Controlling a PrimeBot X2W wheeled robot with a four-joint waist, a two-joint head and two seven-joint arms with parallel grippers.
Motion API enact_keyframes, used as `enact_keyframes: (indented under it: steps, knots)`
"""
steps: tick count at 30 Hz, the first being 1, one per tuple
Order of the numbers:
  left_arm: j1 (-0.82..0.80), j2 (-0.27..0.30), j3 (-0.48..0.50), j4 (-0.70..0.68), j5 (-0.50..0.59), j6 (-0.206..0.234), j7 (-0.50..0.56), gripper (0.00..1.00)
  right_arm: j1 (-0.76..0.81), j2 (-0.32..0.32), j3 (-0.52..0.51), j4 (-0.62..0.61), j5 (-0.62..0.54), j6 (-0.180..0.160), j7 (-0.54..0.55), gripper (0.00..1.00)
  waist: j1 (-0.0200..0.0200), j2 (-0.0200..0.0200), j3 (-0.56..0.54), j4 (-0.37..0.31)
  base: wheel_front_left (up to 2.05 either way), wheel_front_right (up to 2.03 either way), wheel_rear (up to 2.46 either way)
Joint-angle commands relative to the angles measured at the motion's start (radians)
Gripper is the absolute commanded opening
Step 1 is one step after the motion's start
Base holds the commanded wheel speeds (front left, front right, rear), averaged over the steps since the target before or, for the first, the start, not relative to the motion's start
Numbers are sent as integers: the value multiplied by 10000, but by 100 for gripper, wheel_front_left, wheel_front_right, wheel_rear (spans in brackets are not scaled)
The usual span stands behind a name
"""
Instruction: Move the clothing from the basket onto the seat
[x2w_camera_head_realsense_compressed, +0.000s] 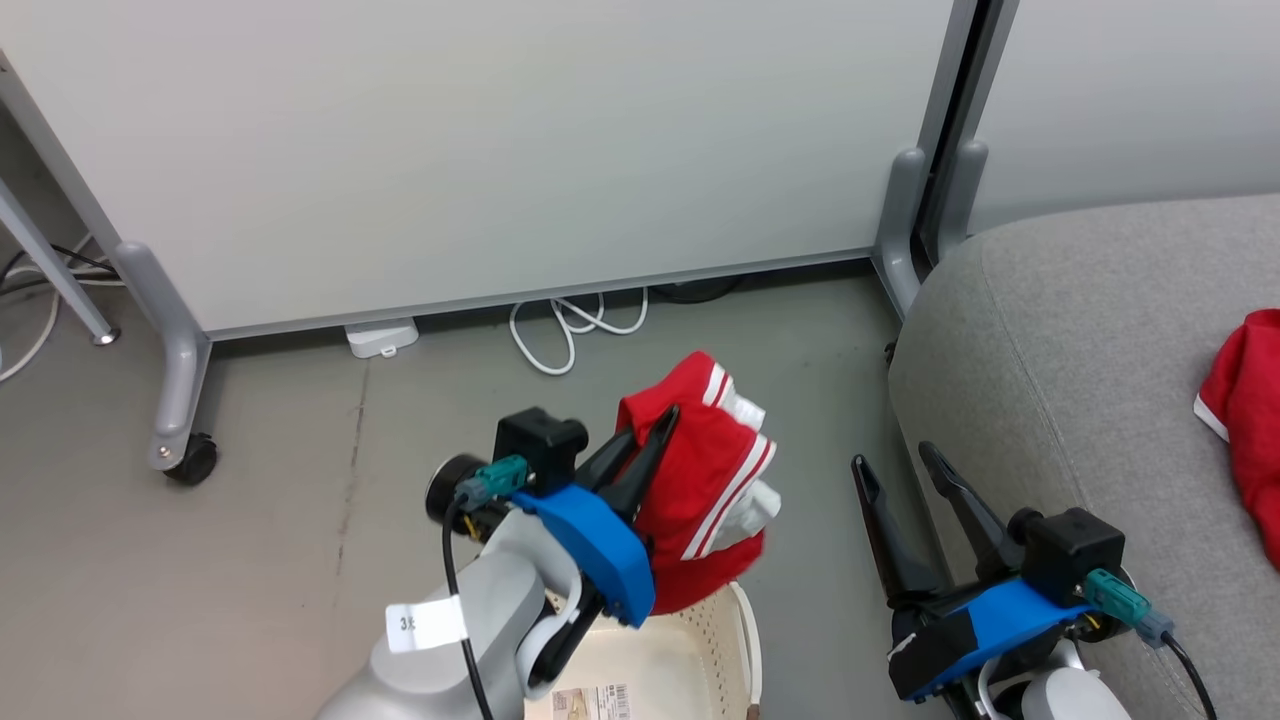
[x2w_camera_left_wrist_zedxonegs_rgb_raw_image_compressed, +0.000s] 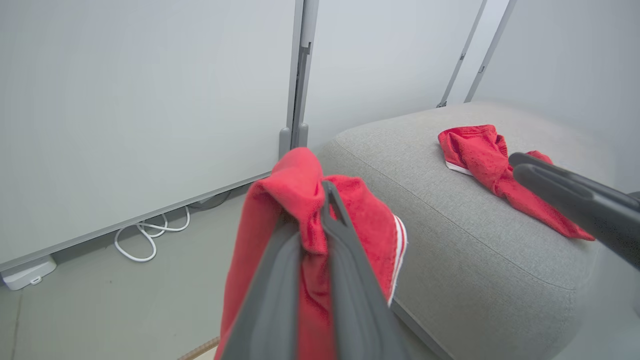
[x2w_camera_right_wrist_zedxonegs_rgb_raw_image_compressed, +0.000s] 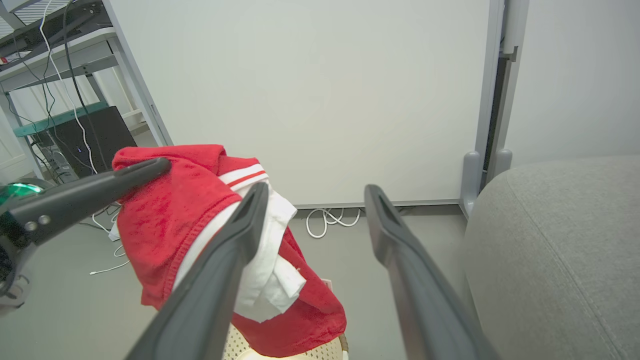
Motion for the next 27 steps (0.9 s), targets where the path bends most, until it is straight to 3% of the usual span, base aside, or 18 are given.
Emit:
enact_keyframes:
  steps: [1,20,27]
  knots:
    - [-226,-10,10,-77,75,-24,-52,0,117,-1,23,-57,83,1,41,100,3,-1,-81,56,0,0,0]
    - [-1021,-211,-46,-206,219,-24,-52,0,234,1,461,-39,105,1,362,100,3,-1,-183,120,0,0,0]
    - [-1019,-227,-90,-169,234,-22,-52,0,-233,-1,1355,311,34,1,610,100,3,-1,-148,98,0,0,0]
